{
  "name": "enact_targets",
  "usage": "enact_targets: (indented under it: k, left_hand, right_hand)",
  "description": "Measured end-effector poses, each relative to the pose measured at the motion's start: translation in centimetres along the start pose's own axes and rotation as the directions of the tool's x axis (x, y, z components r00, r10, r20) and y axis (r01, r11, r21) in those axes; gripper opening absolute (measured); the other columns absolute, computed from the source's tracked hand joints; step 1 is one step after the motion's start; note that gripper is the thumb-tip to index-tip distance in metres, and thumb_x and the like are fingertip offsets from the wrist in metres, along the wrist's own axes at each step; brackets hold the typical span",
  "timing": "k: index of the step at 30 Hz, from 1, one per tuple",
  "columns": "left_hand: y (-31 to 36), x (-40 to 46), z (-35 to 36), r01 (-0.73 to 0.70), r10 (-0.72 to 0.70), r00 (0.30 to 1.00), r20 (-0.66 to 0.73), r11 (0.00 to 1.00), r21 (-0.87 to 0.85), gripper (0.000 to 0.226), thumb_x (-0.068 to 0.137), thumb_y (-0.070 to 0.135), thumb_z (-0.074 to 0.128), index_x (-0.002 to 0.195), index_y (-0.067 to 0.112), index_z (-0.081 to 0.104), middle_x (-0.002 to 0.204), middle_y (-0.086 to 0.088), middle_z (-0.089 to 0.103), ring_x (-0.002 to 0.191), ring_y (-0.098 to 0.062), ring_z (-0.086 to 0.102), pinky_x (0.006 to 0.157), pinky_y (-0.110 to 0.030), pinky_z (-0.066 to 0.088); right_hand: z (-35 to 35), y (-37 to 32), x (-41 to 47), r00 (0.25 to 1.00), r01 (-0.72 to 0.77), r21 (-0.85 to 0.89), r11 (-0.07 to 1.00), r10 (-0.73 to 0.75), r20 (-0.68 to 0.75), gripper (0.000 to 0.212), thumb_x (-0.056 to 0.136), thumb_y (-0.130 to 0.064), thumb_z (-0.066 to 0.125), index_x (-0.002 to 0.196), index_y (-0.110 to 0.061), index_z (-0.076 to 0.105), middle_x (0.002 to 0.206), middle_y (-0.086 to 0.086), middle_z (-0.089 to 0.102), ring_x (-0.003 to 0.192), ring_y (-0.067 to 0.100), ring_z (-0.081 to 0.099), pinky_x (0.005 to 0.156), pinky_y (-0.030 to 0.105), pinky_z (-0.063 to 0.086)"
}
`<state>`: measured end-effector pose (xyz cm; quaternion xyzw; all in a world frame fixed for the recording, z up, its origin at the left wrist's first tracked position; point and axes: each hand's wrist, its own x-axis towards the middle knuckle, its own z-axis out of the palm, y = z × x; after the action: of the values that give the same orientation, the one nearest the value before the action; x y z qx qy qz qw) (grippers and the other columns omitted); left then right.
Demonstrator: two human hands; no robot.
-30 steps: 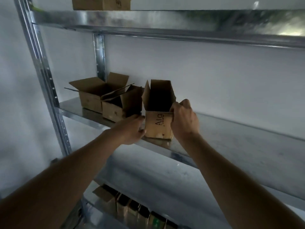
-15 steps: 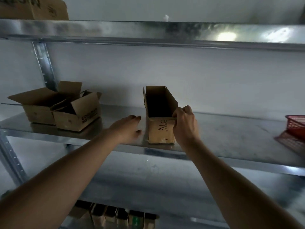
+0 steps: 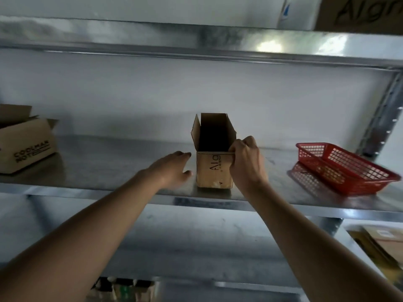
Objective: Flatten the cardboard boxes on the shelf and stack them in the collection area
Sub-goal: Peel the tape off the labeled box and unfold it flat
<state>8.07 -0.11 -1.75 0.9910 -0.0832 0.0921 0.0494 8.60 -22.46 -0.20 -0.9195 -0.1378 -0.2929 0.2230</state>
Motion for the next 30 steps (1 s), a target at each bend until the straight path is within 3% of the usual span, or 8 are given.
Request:
enact_targets:
  k: [4,7,9,12,18,22,25,30]
  left_hand:
    - [5.2,1.1,0.9,-0.017,0.018,1.0,0.024,0.999,-0.05,0.067,0.105,0.045,0.048,0.163,0.02,0.025,0.166,-0.004,0.035,0.147,-0.026,0.042,0.117,-0.044,0.041]
    - [7.2,1.5,1.3,-0.022,0.024,1.0,0.015,0.997,-0.079,0.061,0.105,0.046,0.049,0.159,0.02,0.034,0.159,-0.004,0.045,0.138,-0.024,0.052,0.108,-0.038,0.047]
    - [7.8,1.5,1.4,-0.016,0.018,1.0,0.019,0.996,-0.093,0.058,0.105,0.046,0.049,0.156,0.018,0.038,0.155,-0.004,0.05,0.133,-0.024,0.055,0.105,-0.036,0.048]
    - [8.1,1.7,1.5,-0.009,0.01,1.0,0.011,0.997,-0.081,0.057,0.105,0.045,0.051,0.152,0.014,0.043,0.149,-0.007,0.055,0.127,-0.025,0.059,0.098,-0.033,0.049]
    - [8.1,2.1,2.0,-0.002,0.004,1.0,0.022,0.998,-0.066,0.041,0.106,0.041,0.054,0.132,0.009,0.054,0.098,0.002,0.06,0.078,-0.007,0.064,0.062,-0.013,0.04]
    - [8.2,2.6,2.4,-0.021,0.028,0.998,0.059,0.993,-0.113,0.051,0.106,0.042,0.053,0.146,0.011,0.047,0.126,-0.008,0.066,0.104,-0.018,0.069,0.083,-0.024,0.053]
    - [8.6,2.9,2.8,-0.026,0.04,0.995,0.092,0.988,-0.151,0.062,0.107,0.044,0.051,0.158,0.014,0.032,0.153,-0.009,0.053,0.13,-0.027,0.06,0.104,-0.035,0.049]
    - [8.6,3.7,3.3,0.043,-0.015,0.992,0.126,0.974,-0.223,0.066,0.107,0.052,0.044,0.163,0.024,0.021,0.166,-0.003,0.034,0.146,-0.028,0.045,0.111,-0.039,0.042]
  right_hand:
    - [-2.1,4.2,-0.2,0.997,0.034,-0.031,0.999,-0.032,0.063,0.023,0.093,0.005,0.061,0.112,-0.008,0.067,0.12,0.013,0.052,0.086,0.034,0.064,0.074,0.044,0.06]
    - [-3.5,5.8,0.0,0.981,0.15,-0.123,0.981,-0.132,0.144,0.034,0.091,-0.017,0.077,0.123,-0.015,0.066,0.148,0.014,0.038,0.128,0.036,0.054,0.095,0.039,0.058]
    - [-4.4,5.9,0.4,0.947,0.308,-0.232,0.923,-0.274,0.166,0.049,0.083,-0.029,0.084,0.128,-0.023,0.066,0.165,0.015,0.022,0.153,0.038,0.025,0.119,0.045,0.035]
    - [-5.5,4.8,1.6,0.851,0.524,-0.264,0.81,-0.479,0.216,0.054,0.083,-0.039,0.082,0.133,-0.03,0.066,0.17,0.012,0.018,0.159,0.031,0.011,0.127,0.04,0.0]
    - [-4.8,3.5,3.5,0.861,0.457,-0.295,0.839,-0.333,0.384,0.088,0.086,-0.068,0.065,0.159,-0.044,0.022,0.153,0.008,0.044,0.144,0.033,0.037,0.121,0.046,0.029]
    - [-3.9,4.1,3.7,0.869,0.41,-0.43,0.804,-0.203,0.45,0.091,0.09,-0.076,0.053,0.159,-0.053,-0.002,0.151,0.025,0.045,0.143,0.047,0.038,0.124,0.063,0.008]
    - [-3.4,5.1,3.3,0.851,0.413,-0.421,0.807,-0.178,0.494,0.09,0.092,-0.074,0.051,0.154,-0.059,-0.012,0.141,0.023,0.055,0.131,0.041,0.052,0.117,0.061,0.028]
    - [-2.0,7.0,3.2,0.852,0.384,-0.31,0.869,-0.204,0.483,0.082,0.101,-0.065,0.043,0.149,-0.062,-0.024,0.136,0.027,0.052,0.111,0.041,0.062,0.095,0.049,0.055]
